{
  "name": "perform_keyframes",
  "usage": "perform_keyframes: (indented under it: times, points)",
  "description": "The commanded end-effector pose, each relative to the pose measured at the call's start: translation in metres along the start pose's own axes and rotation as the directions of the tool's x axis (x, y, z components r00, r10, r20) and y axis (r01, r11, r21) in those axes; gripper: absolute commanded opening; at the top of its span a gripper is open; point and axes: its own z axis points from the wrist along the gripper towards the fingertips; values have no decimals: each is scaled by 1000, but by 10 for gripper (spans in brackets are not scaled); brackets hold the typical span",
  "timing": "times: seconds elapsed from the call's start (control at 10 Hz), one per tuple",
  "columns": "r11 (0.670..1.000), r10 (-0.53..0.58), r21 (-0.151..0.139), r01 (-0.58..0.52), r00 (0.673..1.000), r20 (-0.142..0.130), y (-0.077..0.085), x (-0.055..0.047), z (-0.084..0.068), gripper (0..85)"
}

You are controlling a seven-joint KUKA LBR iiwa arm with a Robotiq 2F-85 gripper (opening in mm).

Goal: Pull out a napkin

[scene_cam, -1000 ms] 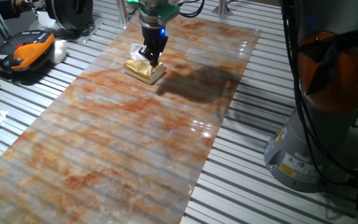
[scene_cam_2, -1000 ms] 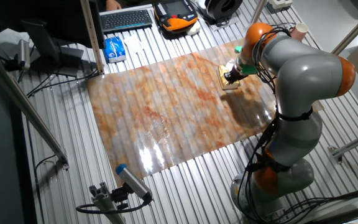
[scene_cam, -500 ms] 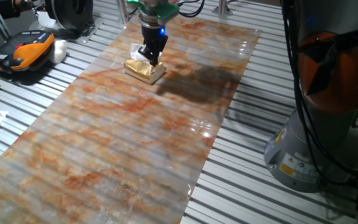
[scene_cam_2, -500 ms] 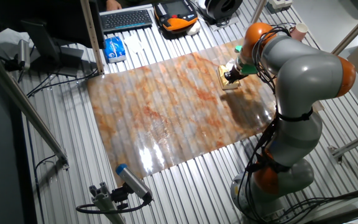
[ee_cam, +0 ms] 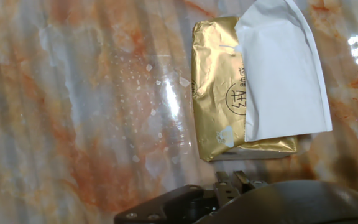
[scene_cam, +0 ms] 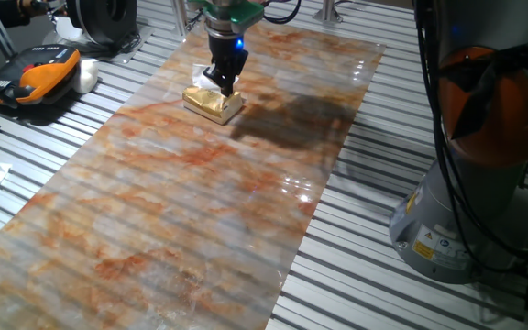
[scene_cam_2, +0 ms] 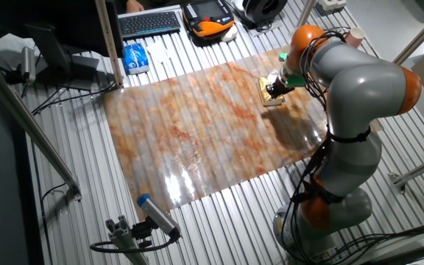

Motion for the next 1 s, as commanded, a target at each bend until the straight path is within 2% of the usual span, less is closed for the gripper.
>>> perform_keyframes:
  times: [0.0, 0.4, 0.6, 0.7, 0.9]
  points:
    - [1000, 0, 4, 0, 1000, 1, 0, 0, 0, 170]
    - [1000, -3, 11, 3, 1000, -2, 0, 0, 0, 170]
    - [1000, 14, 9, -14, 999, -31, 0, 0, 0, 170]
    - [1000, 14, 20, -13, 999, -33, 0, 0, 0, 170]
    - [1000, 14, 6, -14, 999, -31, 0, 0, 0, 170]
